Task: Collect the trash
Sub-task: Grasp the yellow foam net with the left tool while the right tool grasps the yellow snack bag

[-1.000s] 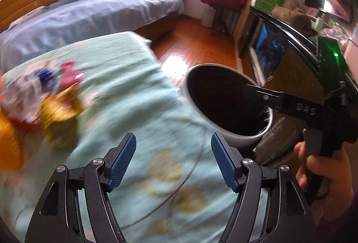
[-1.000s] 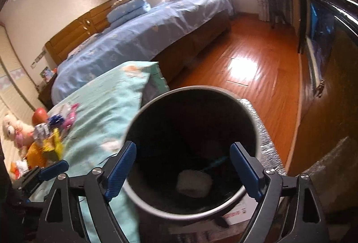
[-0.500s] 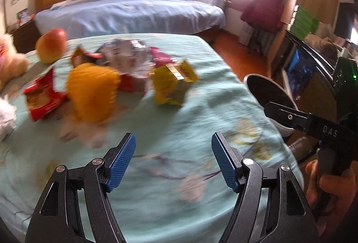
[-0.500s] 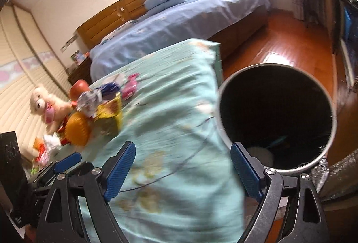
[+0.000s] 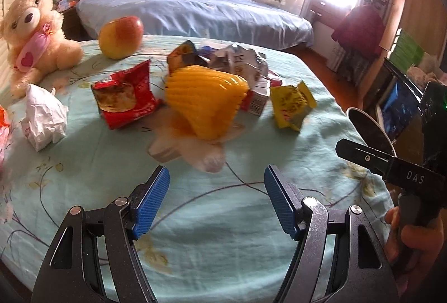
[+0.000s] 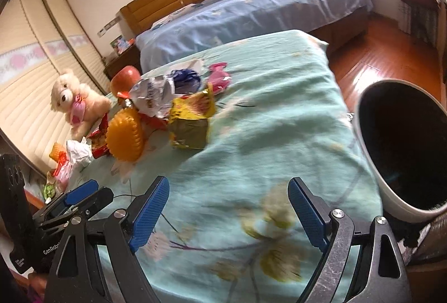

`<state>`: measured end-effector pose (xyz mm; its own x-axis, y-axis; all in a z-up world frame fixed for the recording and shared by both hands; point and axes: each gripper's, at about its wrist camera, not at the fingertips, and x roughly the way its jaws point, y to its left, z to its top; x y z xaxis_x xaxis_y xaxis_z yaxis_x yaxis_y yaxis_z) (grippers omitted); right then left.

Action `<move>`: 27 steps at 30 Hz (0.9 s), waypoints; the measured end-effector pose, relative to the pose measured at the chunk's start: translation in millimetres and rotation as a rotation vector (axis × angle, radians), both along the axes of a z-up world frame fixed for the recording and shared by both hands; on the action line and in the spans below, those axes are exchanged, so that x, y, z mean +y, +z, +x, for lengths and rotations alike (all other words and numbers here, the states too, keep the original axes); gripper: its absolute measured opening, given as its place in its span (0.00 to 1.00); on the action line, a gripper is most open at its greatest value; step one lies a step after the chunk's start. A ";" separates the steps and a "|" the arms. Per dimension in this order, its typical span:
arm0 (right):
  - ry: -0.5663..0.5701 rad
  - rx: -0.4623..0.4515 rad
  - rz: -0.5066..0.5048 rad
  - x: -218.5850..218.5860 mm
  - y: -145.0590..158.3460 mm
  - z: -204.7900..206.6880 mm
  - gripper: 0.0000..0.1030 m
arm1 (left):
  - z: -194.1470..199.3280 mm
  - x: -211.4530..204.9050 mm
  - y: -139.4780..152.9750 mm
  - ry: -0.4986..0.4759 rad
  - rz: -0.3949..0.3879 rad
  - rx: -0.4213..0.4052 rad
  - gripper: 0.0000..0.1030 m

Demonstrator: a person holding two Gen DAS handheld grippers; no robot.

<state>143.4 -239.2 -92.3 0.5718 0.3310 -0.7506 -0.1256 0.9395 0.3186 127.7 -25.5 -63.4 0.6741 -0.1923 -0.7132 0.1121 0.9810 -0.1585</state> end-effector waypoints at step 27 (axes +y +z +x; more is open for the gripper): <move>0.061 0.011 0.006 36.5 -18.8 66.2 0.30 | 59.6 6.9 -6.7 0.003 -0.008 0.024 0.13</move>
